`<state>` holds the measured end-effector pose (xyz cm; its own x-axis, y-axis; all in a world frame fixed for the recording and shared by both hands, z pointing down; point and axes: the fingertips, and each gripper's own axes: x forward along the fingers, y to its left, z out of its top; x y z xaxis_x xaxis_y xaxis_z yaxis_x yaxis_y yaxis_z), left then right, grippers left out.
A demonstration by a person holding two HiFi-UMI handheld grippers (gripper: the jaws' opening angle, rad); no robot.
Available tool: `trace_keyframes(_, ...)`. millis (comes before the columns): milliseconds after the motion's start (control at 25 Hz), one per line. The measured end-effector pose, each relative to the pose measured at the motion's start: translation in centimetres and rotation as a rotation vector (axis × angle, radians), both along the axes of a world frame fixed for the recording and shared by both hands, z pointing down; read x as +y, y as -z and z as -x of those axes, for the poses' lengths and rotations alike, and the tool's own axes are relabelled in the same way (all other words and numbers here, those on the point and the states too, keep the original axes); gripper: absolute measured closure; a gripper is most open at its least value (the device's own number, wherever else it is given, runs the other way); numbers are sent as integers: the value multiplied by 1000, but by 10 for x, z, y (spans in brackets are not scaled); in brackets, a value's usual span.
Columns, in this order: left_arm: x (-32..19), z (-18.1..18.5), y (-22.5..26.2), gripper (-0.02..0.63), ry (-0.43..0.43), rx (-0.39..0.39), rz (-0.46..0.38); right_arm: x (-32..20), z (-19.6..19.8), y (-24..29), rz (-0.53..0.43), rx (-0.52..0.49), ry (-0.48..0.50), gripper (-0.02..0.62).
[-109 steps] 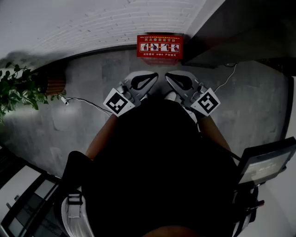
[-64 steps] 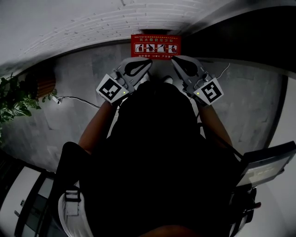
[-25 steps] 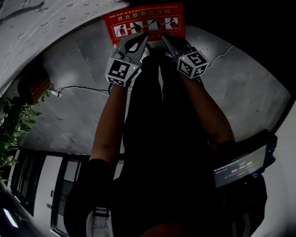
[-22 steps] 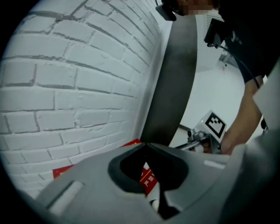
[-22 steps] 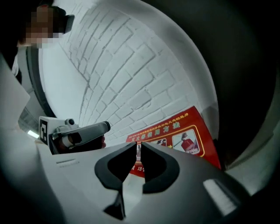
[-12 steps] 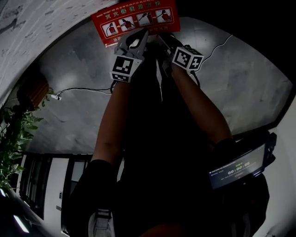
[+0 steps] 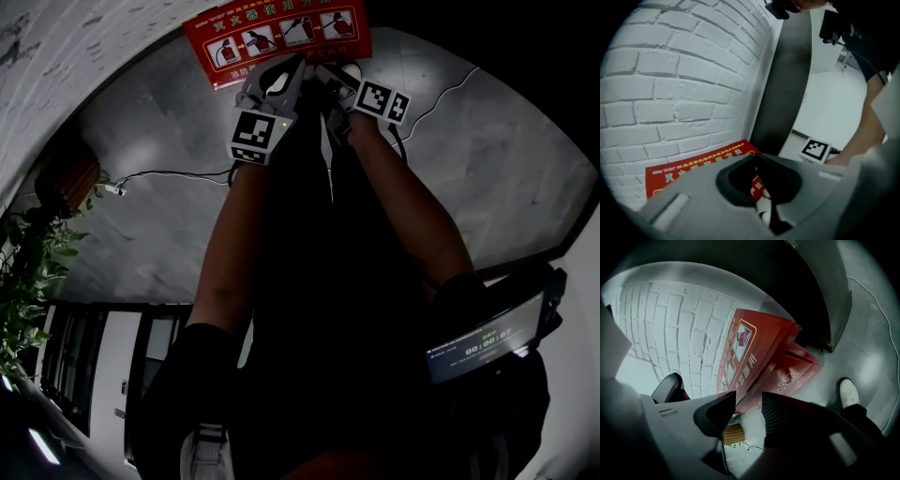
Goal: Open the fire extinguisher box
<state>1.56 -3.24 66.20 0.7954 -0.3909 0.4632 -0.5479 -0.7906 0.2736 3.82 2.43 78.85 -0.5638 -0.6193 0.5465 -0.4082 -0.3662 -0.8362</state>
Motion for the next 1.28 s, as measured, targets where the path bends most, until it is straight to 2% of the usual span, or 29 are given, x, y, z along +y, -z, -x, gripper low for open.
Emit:
trace_keyframes(240, 1, 3, -3, 601, 8, 0, 10, -12, 5, -6, -8, -11, 11, 430)
trace_keyframes(600, 3, 6, 4, 601, 33, 21, 10, -14, 4, -4, -4, -45, 2, 469)
trace_keyframes(960, 11, 8, 25, 601, 29, 38, -22, -9, 9, 37, -98, -50, 71, 479)
trace_keyframes(1280, 2, 20, 53, 601, 51, 39, -108, -20, 9, 78, -197, -49, 105, 491)
